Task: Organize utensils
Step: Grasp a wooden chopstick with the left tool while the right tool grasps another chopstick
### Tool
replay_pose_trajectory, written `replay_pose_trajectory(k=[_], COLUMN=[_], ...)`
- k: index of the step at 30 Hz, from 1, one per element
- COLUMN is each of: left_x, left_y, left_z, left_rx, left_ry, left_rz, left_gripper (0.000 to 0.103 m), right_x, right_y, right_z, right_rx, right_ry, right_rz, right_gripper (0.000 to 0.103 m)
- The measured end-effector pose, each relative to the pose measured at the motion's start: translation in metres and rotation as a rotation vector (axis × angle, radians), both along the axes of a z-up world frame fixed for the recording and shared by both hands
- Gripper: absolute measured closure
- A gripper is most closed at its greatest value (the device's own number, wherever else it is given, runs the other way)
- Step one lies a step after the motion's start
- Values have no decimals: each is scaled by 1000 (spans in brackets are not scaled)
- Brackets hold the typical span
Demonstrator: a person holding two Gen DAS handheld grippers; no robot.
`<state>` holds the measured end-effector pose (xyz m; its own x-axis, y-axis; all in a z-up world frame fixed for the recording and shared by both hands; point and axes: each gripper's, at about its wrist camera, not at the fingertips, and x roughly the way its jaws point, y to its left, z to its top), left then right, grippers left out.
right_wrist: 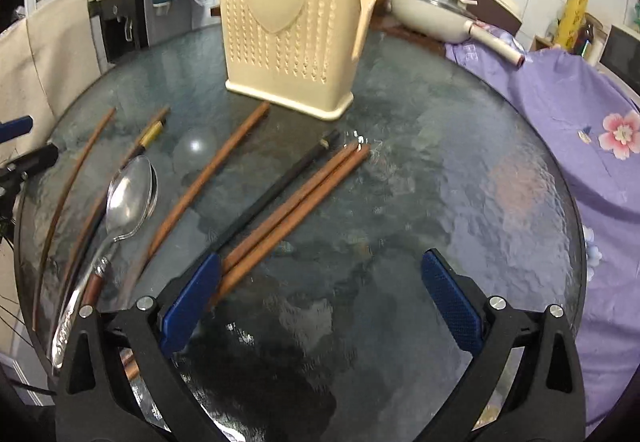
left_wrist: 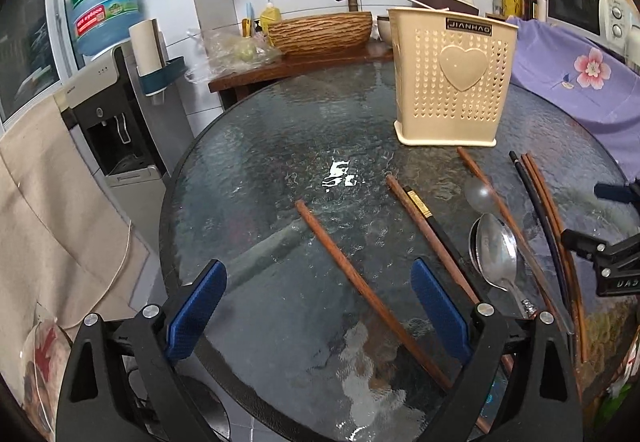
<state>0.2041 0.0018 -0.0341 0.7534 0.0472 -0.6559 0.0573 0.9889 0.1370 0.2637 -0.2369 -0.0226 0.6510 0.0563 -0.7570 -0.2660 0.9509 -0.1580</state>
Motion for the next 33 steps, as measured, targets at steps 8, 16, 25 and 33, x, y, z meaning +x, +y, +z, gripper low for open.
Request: replay_pose_trajectory(k=[8,16,25,33], left_x=[10,40,68,92], left_y=[6,8,18,18], left_z=[-6,-4,-7,-19], left_rx=[27,-14,-115,-121], left_ry=[44,128,213,273], left_rz=[-7,-17,30,61], left_gripper=[12,25,37,56], right_x=[-10,26,54,69], right_y=[-38,-34,-17,-11], right_z=[15,13,10,9], right_rx=[24,124,111,94], right_ry=[69,173,222,236], right_rz=[-19,-45,-78,-96], right_gripper=[5,41,53,63])
